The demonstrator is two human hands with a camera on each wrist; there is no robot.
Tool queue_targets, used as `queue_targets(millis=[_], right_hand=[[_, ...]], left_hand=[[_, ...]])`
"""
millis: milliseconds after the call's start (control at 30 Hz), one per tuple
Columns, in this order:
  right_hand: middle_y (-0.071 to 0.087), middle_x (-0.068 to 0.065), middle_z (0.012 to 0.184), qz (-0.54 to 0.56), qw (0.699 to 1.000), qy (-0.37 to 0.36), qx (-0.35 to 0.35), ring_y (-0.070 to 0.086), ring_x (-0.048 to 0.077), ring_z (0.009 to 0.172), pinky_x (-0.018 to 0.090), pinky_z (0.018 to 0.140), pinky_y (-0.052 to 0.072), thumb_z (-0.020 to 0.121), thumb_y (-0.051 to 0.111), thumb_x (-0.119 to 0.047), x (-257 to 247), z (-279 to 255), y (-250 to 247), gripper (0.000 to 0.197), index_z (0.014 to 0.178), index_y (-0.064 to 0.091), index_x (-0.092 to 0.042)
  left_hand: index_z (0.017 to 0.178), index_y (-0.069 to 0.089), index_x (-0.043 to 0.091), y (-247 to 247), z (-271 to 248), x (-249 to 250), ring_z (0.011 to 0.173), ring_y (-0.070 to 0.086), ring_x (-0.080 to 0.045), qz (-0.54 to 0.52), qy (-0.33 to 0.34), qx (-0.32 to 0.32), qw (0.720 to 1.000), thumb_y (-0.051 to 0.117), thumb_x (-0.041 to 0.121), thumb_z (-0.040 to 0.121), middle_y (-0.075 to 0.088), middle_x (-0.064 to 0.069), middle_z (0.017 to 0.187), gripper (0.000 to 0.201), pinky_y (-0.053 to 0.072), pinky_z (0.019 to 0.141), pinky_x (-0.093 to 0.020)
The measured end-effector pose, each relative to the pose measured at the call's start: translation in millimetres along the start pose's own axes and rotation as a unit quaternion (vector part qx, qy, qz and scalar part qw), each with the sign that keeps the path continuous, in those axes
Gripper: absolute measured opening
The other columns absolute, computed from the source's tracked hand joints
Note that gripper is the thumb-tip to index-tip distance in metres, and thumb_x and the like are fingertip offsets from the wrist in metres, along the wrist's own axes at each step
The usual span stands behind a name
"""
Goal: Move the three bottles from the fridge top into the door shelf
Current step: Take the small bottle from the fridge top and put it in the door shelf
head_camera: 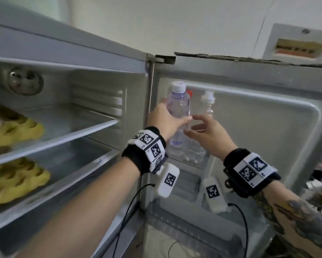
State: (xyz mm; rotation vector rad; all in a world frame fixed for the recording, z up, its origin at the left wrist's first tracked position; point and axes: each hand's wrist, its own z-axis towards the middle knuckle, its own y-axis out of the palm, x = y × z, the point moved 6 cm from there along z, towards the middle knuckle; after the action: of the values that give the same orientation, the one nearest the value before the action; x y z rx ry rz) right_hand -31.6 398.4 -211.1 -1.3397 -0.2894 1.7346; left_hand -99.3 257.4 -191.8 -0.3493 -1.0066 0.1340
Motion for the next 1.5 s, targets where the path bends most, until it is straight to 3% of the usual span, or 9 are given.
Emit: queue_targets(millis=[133, 267, 367, 467, 700, 900, 1167, 1333, 1500], right_hand=[[0.071, -0.001, 0.107, -0.021, 0.999, 0.026, -0.01, 0.068, 0.017, 0.098, 0.025, 0.081, 0.05, 0.085, 0.067, -0.036, 38, 3, 10, 0.044, 0.124, 0.06, -0.018], [0.073, 0.004, 0.106, -0.071, 0.997, -0.016, -0.038, 0.067, 0.023, 0.101, 0.031, 0.088, 0.052, 0.087, 0.062, -0.031, 40, 3, 27, 0.031, 0.114, 0.067, -0.015], [0.071, 0.013, 0.098, -0.137, 0.988, -0.046, -0.054, 0.066, 0.033, 0.094, 0.035, 0.078, 0.053, 0.086, 0.056, -0.028, 39, 5, 39, 0.024, 0.097, 0.066, -0.009], [0.07, 0.015, 0.094, -0.191, 0.976, -0.079, -0.073, 0.066, 0.036, 0.091, 0.031, 0.067, 0.043, 0.085, 0.053, -0.029, 40, 6, 54, 0.017, 0.082, 0.053, -0.013], [0.072, 0.012, 0.096, -0.248, 0.953, -0.154, -0.085, 0.066, 0.034, 0.093, 0.039, 0.084, 0.039, 0.086, 0.051, -0.032, 39, -2, 67, 0.023, 0.095, 0.06, -0.013], [0.073, 0.008, 0.096, -0.236, 0.952, -0.185, -0.061, 0.066, 0.032, 0.093, 0.038, 0.088, 0.037, 0.086, 0.051, -0.03, 42, -5, 64, 0.025, 0.103, 0.062, -0.016], [0.073, 0.01, 0.094, -0.283, 0.942, -0.17, -0.06, 0.066, 0.035, 0.091, 0.036, 0.082, 0.04, 0.086, 0.05, -0.015, 34, 2, 61, 0.007, 0.086, 0.058, -0.015], [0.073, 0.007, 0.094, -0.363, 0.916, -0.166, -0.037, 0.068, 0.033, 0.09, 0.03, 0.069, 0.032, 0.084, 0.048, -0.006, 31, 0, 63, 0.025, 0.099, 0.065, -0.016], [0.073, 0.007, 0.093, -0.371, 0.915, -0.154, -0.034, 0.069, 0.033, 0.091, 0.031, 0.065, 0.037, 0.083, 0.052, -0.011, 33, 1, 63, 0.026, 0.103, 0.065, -0.02]], left_hand=[[0.129, 0.052, 0.02, 20, 7, -26, 0.099, 0.06, -0.011, 0.009, -0.035, 0.015, 0.999, 0.082, 0.04, 0.067, 0.064, 0.004, 0.117, 0.072, 0.041, 0.081, -0.019], [0.13, 0.052, 0.02, 22, 13, -31, 0.093, 0.056, -0.007, 0.028, -0.05, 0.042, 0.997, 0.082, 0.039, 0.068, 0.061, 0.007, 0.109, 0.071, 0.038, 0.078, -0.018], [0.126, 0.053, 0.021, 22, 18, -29, 0.094, 0.059, -0.009, 0.044, -0.05, 0.061, 0.996, 0.083, 0.038, 0.066, 0.059, 0.011, 0.103, 0.069, 0.04, 0.08, -0.02], [0.124, 0.053, 0.02, 18, 24, -28, 0.095, 0.059, -0.01, 0.062, -0.047, 0.082, 0.994, 0.083, 0.039, 0.066, 0.061, 0.01, 0.105, 0.067, 0.042, 0.081, -0.021], [0.107, 0.051, 0.018, 23, 28, -46, 0.087, 0.059, -0.015, 0.071, -0.084, 0.151, 0.982, 0.082, 0.036, 0.068, 0.061, 0.007, 0.097, 0.054, 0.04, 0.075, -0.023], [0.109, 0.051, 0.018, 26, 34, -54, 0.089, 0.06, -0.016, 0.083, -0.095, 0.17, 0.977, 0.082, 0.04, 0.066, 0.062, 0.007, 0.099, 0.057, 0.042, 0.077, -0.023], [0.115, 0.049, 0.024, 26, 51, -56, 0.083, 0.054, -0.013, 0.151, -0.077, 0.096, 0.981, 0.074, 0.054, 0.07, 0.059, 0.013, 0.096, 0.059, 0.036, 0.074, -0.022], [0.104, 0.046, 0.026, 29, 58, -61, 0.085, 0.057, -0.016, 0.172, -0.075, 0.066, 0.98, 0.07, 0.061, 0.07, 0.058, 0.011, 0.094, 0.054, 0.038, 0.072, -0.025], [0.103, 0.047, 0.024, 34, 64, -66, 0.088, 0.059, -0.018, 0.168, -0.075, 0.049, 0.982, 0.072, 0.063, 0.066, 0.059, 0.008, 0.097, 0.059, 0.044, 0.075, -0.028]])
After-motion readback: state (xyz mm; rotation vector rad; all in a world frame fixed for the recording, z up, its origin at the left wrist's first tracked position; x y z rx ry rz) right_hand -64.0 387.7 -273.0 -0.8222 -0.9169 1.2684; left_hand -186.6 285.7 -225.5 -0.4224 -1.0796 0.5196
